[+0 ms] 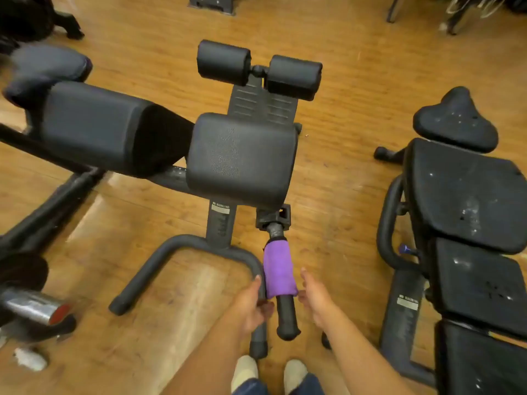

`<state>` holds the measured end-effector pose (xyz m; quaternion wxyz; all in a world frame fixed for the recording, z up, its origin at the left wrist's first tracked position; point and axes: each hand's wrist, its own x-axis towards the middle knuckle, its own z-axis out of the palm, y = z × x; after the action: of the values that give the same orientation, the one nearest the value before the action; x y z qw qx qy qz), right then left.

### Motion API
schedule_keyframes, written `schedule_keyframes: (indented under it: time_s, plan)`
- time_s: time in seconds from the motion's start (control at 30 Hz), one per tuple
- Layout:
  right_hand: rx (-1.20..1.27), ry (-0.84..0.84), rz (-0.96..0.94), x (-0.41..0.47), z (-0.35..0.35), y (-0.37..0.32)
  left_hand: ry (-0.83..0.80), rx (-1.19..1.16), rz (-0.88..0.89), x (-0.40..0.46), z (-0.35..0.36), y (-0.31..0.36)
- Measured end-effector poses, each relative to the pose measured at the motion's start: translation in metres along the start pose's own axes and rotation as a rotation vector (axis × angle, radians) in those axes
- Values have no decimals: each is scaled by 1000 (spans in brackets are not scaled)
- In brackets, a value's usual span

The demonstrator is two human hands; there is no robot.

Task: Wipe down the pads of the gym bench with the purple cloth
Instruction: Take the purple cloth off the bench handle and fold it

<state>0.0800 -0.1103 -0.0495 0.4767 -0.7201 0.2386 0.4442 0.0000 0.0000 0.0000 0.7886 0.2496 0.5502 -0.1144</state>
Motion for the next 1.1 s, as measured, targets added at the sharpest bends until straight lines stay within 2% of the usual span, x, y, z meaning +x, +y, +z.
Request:
schedule_keyframes:
  time_s: [0.1, 0.2, 0.27, 0.37, 0.47, 0.6, 0.73, 0.77, 0.87, 0.97, 1.03, 1.1]
  plan:
    - [236, -173, 255, 8, 6, 1, -82, -331, -174, 9, 9, -1]
    - [296, -168, 236, 11, 5, -8, -44, -558, -128, 18, 8, 5]
    - [320, -137, 186, 7, -2, -19, -44, -606, -77, 14, 5, 11]
    - [339, -119, 117, -1, -16, -32, -98, -551, -3, 1, 3, 19]
    - [279, 2, -88, -13, -33, -49, -141, -460, 14, -21, 4, 26]
    - [187, 55, -321, -55, -53, -73, -205, -377, 95, -56, 16, 37]
    - [-266, 126, -434, -88, -56, -79, -344, -300, 174, -110, 53, 44]
    - [-274, 101, -460, -102, -56, -81, -367, -265, 189, -125, 63, 44]
    - [-115, -142, -635, -158, -65, -85, -365, -127, 292, -172, 95, 38]
    - [-121, -288, -831, -208, -79, -82, -347, -70, 406, -217, 119, 28]
    - [-95, -276, -930, -231, -85, -83, -354, -90, 445, -246, 127, 21]
    - [-32, -196, -961, -249, -96, -91, -366, -115, 479, -271, 130, 18]
